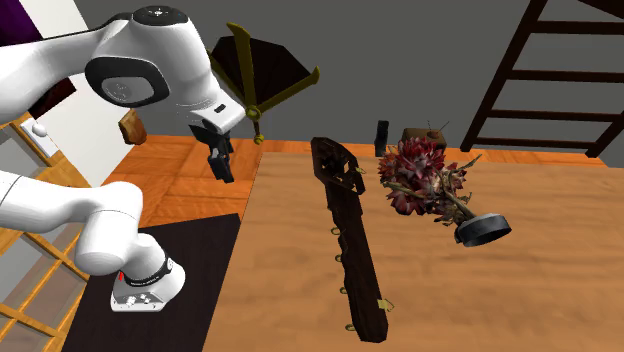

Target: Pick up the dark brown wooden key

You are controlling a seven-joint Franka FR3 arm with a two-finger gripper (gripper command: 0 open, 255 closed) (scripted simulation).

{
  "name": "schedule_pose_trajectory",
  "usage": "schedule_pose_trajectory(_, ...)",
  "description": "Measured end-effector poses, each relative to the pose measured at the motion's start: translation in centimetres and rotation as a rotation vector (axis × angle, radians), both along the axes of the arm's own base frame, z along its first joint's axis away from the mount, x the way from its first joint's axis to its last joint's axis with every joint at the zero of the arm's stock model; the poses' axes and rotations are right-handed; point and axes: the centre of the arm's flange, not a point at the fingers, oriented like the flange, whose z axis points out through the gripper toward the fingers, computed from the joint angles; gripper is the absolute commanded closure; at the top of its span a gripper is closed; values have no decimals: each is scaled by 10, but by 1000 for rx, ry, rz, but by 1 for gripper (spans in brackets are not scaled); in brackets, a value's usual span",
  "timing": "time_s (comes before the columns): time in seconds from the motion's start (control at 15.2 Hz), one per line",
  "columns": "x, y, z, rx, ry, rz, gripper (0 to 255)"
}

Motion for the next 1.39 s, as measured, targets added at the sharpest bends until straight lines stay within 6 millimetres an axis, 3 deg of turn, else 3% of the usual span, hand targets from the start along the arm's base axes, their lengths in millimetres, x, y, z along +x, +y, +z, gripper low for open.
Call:
schedule_pose_trajectory(0.13, 5, -2, 1, 14, -6, -21, 0)
schedule_pose_trajectory(0.4, 37, -26, 11, 116, -50, -178, 0)
schedule_pose_trajectory(0.99, 97, -112, 29, 379, -164, -583, 0)
schedule_pose_trajectory(1.39, 111, -178, 27, 555, -240, -854, 0)
